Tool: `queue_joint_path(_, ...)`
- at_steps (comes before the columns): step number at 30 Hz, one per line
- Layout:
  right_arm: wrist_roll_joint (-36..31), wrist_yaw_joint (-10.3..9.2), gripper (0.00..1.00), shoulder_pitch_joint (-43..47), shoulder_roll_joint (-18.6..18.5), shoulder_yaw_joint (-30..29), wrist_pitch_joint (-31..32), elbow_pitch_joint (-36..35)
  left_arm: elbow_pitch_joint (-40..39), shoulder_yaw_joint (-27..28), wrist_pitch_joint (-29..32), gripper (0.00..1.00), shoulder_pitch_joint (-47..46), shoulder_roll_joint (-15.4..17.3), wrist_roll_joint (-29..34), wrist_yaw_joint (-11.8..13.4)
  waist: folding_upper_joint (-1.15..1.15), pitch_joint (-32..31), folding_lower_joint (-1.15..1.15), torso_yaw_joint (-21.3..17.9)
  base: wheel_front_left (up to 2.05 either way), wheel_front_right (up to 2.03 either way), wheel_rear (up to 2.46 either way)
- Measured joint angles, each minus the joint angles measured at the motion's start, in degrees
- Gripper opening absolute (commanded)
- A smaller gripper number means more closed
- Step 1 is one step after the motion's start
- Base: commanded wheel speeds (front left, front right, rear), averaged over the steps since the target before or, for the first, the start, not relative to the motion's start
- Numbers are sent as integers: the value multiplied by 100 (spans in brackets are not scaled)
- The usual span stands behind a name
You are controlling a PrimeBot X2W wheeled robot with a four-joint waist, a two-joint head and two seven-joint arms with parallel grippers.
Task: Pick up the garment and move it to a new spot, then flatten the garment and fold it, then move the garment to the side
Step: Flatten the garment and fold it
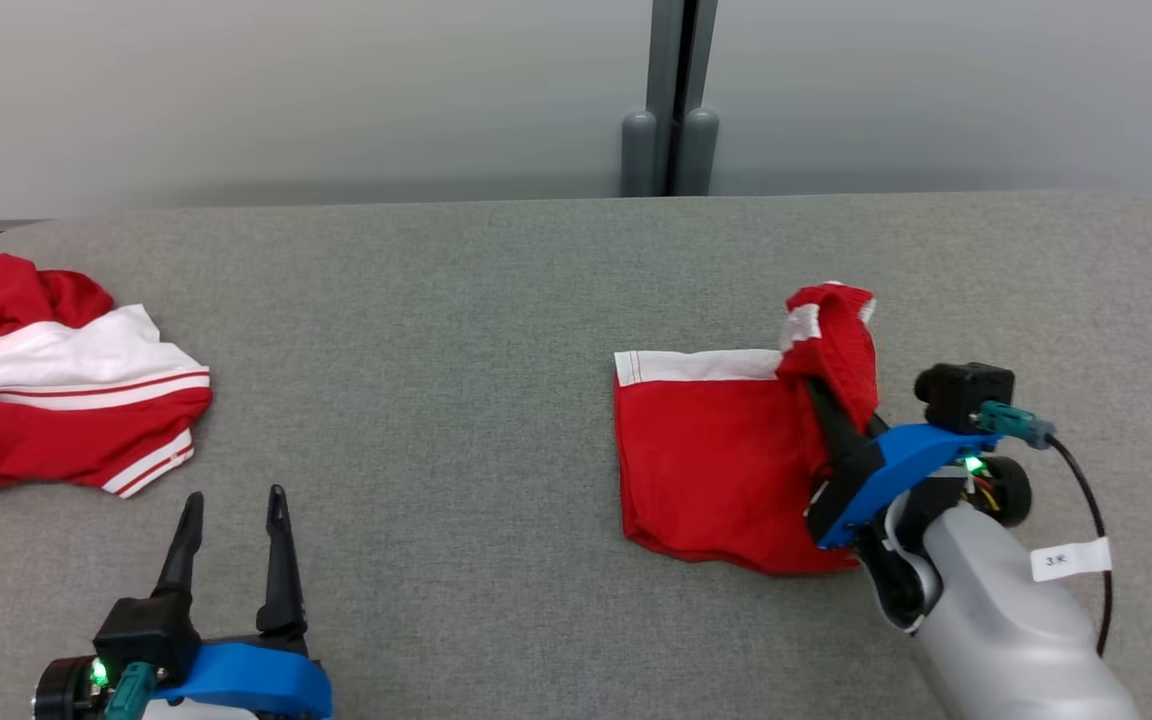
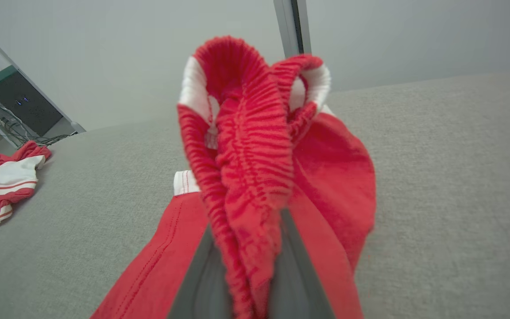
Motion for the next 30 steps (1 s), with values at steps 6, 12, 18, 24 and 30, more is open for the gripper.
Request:
queue_joint_path(6, -171, 0, 0, -53, 218, 156, -58, 101, 41, -148, 0, 100, -64, -1, -51, 11, 0, 84, 0, 150, 0, 0, 0)
queue_joint_path(12, -125, 0, 0, -77, 266, 259, -154, 223, 76, -347, 0, 100, -219, -3, -101, 35, 0, 210, 0, 330, 0, 0, 0)
queue_joint_path(18, 194, 0, 100, -74, 274, 738, -213, 183, 83, -416, 0, 100, -319, -2, -125, 78, 0, 334, 0, 386, 0, 0, 0)
queue_joint_path(24, -115, 1, 100, -80, 283, 703, -277, -103, 74, -326, 0, 100, -333, -3, -99, 97, 0, 315, 0, 213, 0, 0, 0)
queue_joint_path(30, -992, 0, 100, 282, 68, 7, -285, -1115, 47, -163, 0, 100, -249, -3, -49, 122, 0, 232, 0, -62, 0, 0, 0)
